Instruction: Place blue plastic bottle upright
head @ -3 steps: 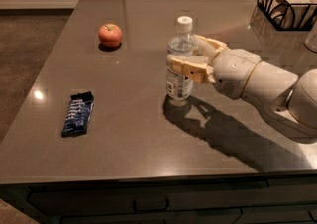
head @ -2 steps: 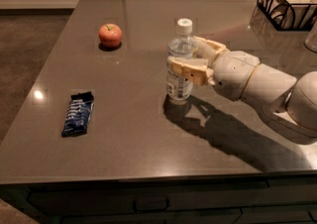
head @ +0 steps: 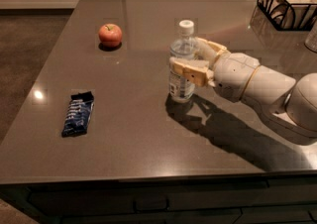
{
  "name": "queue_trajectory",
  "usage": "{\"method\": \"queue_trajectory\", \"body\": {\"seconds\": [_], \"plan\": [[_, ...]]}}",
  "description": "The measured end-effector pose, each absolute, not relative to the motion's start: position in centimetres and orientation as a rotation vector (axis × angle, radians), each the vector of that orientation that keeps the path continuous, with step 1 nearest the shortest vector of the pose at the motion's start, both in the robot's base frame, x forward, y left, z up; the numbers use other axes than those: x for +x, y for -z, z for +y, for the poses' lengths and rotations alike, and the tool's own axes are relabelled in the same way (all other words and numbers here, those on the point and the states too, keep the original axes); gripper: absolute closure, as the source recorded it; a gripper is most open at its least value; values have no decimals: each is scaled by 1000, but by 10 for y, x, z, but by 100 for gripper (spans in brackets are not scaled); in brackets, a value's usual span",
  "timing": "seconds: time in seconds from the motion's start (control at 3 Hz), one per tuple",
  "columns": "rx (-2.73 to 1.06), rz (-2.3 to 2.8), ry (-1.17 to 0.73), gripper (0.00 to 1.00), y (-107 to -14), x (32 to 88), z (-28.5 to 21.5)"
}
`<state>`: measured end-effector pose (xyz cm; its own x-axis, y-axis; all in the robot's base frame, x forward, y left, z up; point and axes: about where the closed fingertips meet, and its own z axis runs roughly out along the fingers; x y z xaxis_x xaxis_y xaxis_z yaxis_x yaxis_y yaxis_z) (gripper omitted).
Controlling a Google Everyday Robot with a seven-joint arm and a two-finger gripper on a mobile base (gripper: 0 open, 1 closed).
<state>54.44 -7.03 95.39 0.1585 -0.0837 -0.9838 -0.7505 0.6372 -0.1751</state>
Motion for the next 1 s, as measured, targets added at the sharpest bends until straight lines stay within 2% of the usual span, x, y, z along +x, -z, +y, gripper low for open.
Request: {"method": "queue_trajectory", "body": {"seconds": [0.33, 0.67, 1.0], "plan": [[-780, 1365, -544, 15, -950, 545, -71], [-783, 1363, -547, 0, -951, 544, -69], [-784, 1363, -547, 0, -951, 544, -69]]}}
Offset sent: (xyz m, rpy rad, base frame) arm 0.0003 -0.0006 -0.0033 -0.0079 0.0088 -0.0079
